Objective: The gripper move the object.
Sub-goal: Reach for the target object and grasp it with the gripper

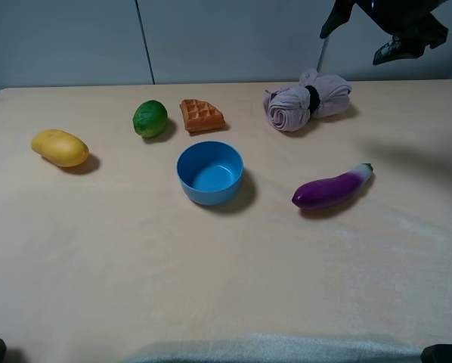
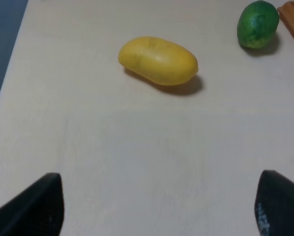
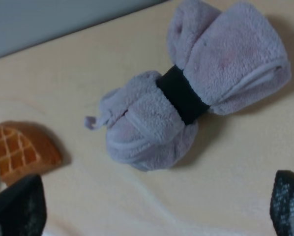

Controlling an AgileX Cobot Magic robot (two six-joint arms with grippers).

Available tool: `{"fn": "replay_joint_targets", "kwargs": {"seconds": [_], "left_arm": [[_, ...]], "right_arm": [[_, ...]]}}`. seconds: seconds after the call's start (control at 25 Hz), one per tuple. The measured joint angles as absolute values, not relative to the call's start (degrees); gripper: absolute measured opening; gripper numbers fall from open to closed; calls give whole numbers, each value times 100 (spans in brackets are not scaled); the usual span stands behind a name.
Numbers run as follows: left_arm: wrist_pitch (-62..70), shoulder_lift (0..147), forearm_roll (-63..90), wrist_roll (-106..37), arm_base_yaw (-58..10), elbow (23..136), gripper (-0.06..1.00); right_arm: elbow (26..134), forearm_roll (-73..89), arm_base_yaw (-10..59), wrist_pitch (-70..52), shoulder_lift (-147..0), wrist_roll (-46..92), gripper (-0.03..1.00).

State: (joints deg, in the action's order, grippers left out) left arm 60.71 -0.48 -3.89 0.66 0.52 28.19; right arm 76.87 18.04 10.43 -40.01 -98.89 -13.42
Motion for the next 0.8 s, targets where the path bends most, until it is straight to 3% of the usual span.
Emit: {"fn": "replay_joint_targets", "kwargs": {"seconds": [0.56,0.8], "left_arm": [[6071,-48,-389,66,52,2819,85],[6071,-48,-389,66,52,2819,85]], "right_arm": [[7896,1231,1226,-3935,-10960,-2378,69],[8584,1231,1376,-3988,-11524,-2401,69]]}}
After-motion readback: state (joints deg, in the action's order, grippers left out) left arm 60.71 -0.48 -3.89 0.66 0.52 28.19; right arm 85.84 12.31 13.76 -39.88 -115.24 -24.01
